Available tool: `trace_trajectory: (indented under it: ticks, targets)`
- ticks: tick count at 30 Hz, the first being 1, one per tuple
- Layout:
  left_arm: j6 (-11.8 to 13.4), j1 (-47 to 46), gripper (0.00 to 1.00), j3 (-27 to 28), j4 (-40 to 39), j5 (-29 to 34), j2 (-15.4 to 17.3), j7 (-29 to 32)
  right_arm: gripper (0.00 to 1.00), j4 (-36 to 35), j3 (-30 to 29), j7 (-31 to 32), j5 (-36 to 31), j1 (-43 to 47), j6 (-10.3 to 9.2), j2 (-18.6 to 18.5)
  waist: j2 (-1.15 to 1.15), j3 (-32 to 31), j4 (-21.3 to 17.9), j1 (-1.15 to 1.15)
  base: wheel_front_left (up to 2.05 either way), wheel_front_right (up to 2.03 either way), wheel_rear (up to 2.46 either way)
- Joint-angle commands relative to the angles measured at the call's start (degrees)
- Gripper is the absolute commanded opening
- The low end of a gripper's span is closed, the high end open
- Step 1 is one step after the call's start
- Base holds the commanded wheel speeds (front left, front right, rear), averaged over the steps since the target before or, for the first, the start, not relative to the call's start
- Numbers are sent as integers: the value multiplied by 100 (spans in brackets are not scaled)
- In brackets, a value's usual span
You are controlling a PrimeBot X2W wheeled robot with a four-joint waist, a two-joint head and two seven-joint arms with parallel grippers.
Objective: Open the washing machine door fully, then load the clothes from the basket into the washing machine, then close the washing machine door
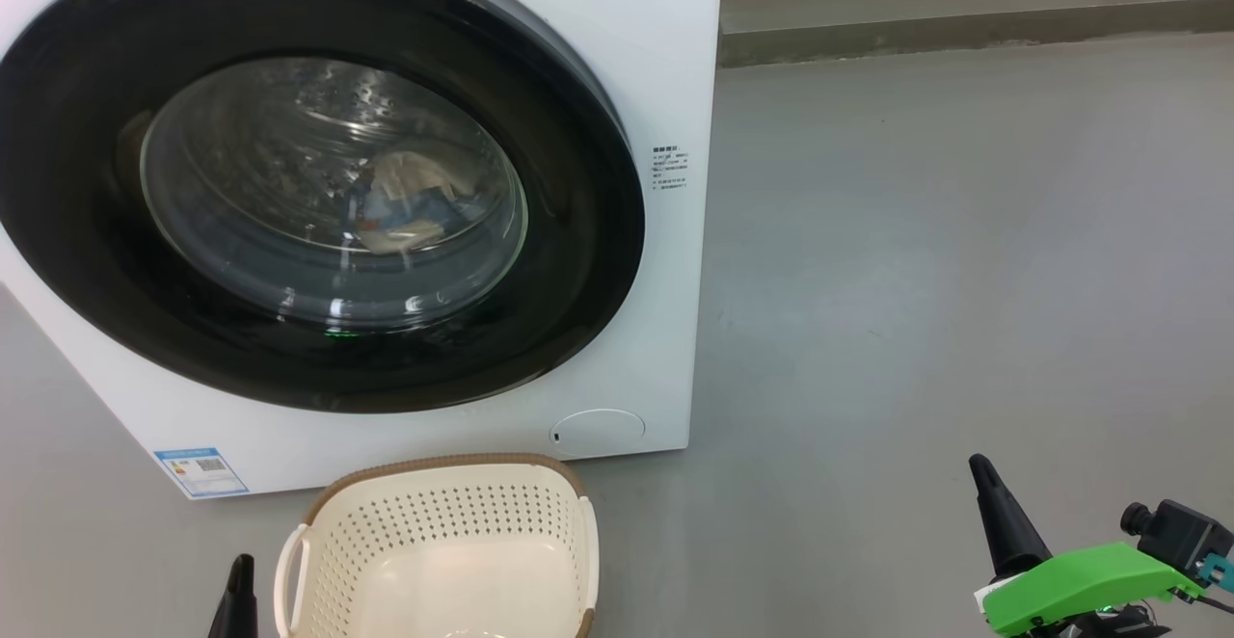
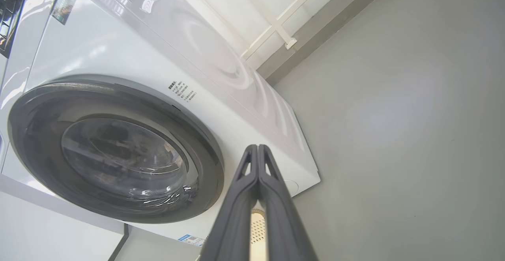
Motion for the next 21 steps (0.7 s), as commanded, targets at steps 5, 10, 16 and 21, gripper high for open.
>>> trace_trajectory:
  ticks: [5, 10, 16, 21]
  targets:
    - [-8, -323, 0, 182, -168, -281, 9, 84, 0, -197, -94, 95, 328, -291, -7, -20, 0, 22, -1, 0, 0, 0, 0]
    - [-8, -367, 0, 234, -174, -505, -43, 169, 0, -218, -173, 181, 599, -303, -8, 10, 0, 44, -3, 0, 0, 0, 0]
    - [-9, -418, 0, 296, -181, -769, -104, 270, 0, -244, -267, 282, 921, -318, -9, 46, 0, 71, -4, 0, 0, 0, 0]
    - [-9, -462, 0, 348, -187, -993, -156, 355, 0, -265, -347, 368, 1192, -331, -9, 76, 0, 94, -6, 0, 0, 0, 0]
